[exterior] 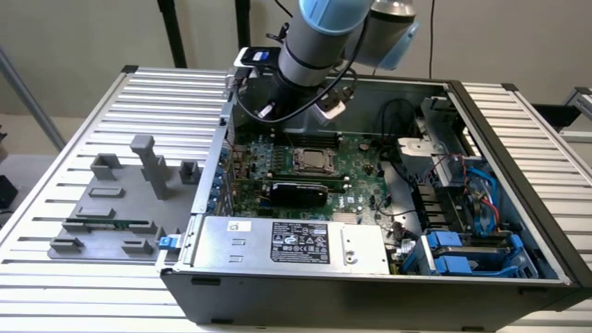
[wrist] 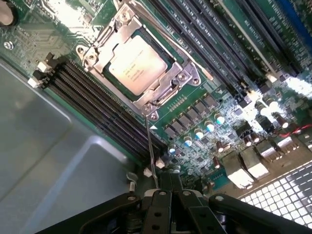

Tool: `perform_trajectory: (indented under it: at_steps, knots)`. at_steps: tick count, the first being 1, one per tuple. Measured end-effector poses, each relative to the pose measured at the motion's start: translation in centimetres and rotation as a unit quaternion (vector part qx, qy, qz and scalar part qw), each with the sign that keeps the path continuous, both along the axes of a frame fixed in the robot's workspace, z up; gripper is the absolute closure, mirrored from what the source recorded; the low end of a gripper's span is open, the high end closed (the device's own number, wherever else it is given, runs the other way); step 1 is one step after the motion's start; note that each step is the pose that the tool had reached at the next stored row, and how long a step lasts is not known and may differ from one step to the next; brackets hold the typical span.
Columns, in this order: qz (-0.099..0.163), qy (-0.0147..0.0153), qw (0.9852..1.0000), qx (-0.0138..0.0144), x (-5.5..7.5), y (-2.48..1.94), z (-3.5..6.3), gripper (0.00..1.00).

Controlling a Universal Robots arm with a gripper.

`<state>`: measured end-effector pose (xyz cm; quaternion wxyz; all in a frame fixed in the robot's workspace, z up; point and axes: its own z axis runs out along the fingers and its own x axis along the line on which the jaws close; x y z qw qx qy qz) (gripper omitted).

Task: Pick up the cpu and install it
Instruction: 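Install the first cpu locking lever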

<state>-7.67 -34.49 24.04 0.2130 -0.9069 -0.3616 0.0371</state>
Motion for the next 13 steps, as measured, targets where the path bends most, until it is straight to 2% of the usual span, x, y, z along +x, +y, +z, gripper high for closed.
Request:
perform_trajectory:
  at_steps: [3,5,7,13]
  knots:
    - [-0.009,-0.001,0.9999,0.008,0.0,0.0,0.0,0.89]
    - [-0.012,-0.0009,0.9999,0.0108,0.0,0.0,0.01,0.89]
    - [-0.014,-0.001,0.9998,0.0123,0.1,0.01,0.01,0.89]
    - [-0.016,-0.001,0.9998,0.0137,1.3,0.0,0.02,0.89]
